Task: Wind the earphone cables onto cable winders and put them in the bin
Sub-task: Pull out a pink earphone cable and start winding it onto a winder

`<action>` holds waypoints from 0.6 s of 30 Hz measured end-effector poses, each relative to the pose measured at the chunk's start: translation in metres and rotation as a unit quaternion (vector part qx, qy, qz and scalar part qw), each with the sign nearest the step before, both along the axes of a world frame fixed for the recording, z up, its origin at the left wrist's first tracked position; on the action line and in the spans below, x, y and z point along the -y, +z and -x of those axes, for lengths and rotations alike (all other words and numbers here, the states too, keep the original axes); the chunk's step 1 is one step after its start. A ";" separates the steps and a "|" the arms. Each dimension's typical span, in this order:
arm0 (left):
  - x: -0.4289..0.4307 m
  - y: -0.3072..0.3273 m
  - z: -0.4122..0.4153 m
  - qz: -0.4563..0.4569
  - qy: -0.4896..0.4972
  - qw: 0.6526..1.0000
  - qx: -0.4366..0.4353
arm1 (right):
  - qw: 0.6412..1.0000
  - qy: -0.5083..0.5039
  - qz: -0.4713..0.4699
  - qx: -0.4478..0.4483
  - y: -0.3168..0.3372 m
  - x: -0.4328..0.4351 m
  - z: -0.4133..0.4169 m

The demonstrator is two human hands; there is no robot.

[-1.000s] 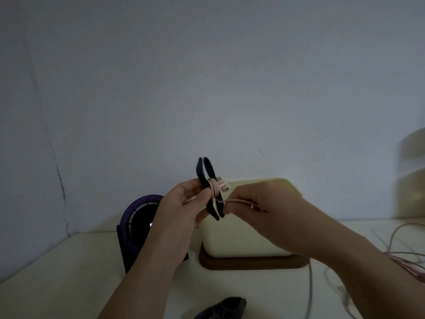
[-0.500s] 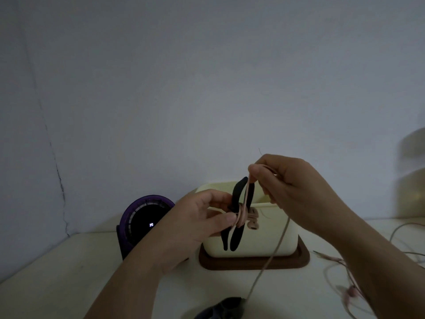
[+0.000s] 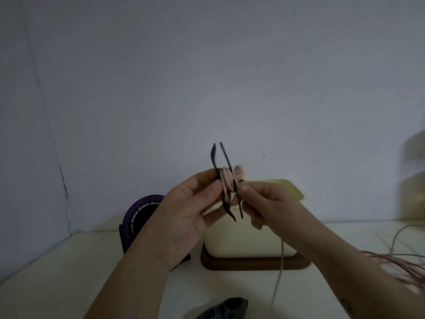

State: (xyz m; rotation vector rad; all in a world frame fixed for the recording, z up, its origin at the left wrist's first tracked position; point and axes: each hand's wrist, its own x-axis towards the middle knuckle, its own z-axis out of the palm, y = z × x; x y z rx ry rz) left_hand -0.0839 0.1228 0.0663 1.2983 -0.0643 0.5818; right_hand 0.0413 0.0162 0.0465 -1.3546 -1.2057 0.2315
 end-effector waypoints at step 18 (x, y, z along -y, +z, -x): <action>-0.010 -0.019 -0.014 -0.052 0.174 0.983 -0.031 | 0.916 -0.110 0.190 0.337 0.017 0.020 0.018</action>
